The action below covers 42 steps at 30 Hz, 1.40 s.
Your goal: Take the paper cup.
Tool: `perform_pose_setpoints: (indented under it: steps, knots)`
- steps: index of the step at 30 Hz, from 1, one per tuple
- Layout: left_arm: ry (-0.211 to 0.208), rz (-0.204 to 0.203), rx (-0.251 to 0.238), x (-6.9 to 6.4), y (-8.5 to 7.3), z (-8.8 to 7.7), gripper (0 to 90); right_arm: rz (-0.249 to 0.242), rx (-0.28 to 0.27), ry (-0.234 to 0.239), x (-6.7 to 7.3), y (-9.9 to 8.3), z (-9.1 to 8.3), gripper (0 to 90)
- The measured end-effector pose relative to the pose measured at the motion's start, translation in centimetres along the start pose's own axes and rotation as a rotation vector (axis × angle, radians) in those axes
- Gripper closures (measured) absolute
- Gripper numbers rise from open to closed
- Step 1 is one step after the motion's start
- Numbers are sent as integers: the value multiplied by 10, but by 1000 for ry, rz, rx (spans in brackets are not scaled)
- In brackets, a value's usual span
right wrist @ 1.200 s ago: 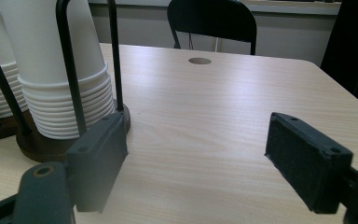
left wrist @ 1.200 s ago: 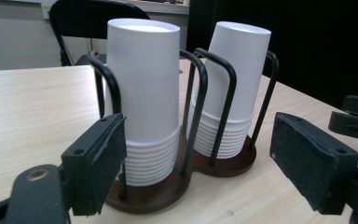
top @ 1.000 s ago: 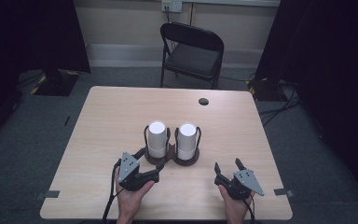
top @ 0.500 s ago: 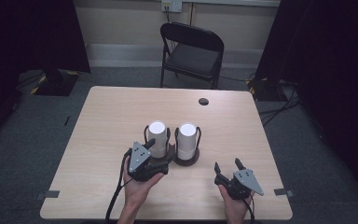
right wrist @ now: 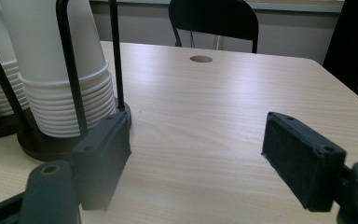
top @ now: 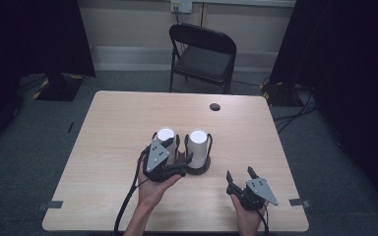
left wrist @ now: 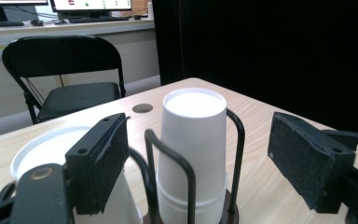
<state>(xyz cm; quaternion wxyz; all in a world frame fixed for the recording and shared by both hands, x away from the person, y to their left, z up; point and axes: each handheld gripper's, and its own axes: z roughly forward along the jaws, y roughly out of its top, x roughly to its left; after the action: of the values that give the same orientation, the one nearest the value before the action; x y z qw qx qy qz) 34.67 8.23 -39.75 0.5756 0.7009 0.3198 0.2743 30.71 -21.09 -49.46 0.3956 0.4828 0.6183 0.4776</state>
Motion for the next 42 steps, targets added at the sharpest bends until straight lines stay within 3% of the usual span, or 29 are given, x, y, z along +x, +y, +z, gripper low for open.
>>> perform_pose_setpoints:
  steps: [7,10,17,27,42]
  knots:
    - [2,24,-2,0,9,12,205,2,3,0,0,0,0,239]
    - [-30,-13,-16,2,12,17,207,-3,6,-1,0,0,1,241]
    - [-22,-8,4,3,18,32,235,-1,6,5,0,0,1,245]
    - [-52,-28,33,6,20,50,231,6,7,13,-1,0,1,252]
    - [-58,11,89,2,18,70,214,0,8,27,-1,0,1,258]
